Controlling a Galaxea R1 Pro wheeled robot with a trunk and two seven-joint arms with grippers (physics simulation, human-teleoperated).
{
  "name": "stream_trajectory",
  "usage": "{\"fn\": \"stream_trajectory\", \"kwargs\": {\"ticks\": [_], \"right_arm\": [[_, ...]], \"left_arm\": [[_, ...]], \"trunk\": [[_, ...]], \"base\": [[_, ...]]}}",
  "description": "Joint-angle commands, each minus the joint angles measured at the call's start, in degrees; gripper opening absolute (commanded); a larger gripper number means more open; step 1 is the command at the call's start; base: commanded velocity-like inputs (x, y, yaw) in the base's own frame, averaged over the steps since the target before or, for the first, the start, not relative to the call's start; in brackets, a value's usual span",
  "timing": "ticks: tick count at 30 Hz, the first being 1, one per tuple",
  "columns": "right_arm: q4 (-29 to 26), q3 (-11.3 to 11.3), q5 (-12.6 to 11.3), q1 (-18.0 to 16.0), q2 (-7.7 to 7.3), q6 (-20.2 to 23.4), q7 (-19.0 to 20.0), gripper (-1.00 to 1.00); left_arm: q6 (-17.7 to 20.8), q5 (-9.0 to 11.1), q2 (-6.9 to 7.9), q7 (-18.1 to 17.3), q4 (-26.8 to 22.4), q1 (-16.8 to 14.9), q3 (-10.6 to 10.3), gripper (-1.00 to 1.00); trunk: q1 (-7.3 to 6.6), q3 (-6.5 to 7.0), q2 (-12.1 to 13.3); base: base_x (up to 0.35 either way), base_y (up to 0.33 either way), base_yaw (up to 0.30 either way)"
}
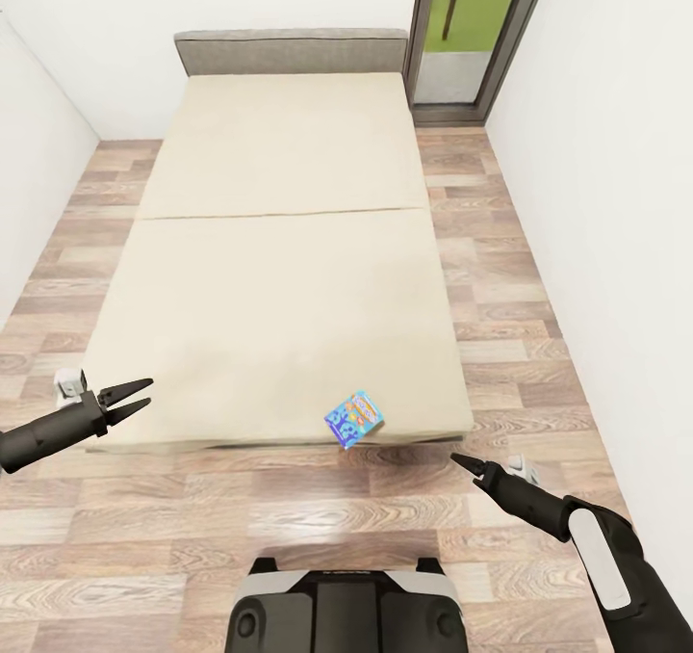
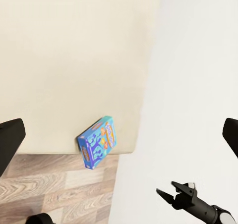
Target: Put all the toys in the child's room - the three board games (two on the bed and one on the table), the two jigsaw puzzles on the table, and the tennis ball on the table - inside the toy box on the table in the child's room.
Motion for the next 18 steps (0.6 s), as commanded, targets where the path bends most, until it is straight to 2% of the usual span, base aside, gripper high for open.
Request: {"fn": "stream_trajectory", "kwargs": {"ticks": [1,6,18], "right_arm": [[0.0,-0.1,0.1,0.0,0.00,0.3,0.2,1.00],[0.0,-0.1,0.1,0.0,-0.03,0.3,0.5,1.00],[0.0,-0.3,0.2,0.0,-0.04,0.3,1.4,1.00]], "left_arm": [[0.4,0.1,0.01,-0.3,0.0,0.0,0.0,1.00],[0.3,-0.1,0.01,-2.6,0.0,-0.1,0.0,1.00],[0.3,-0.2,0.01,-3.5,0.0,0.0,0.0,1.00]], "trunk": [[0.25,-0.14,-0.5],[1.35,-0.56,-2.5],[3.98,-1.58,-7.3]], "base": [[0.000,0.000,0.000],[0.000,0.000,0.000],[0.000,0.000,0.000]]}}
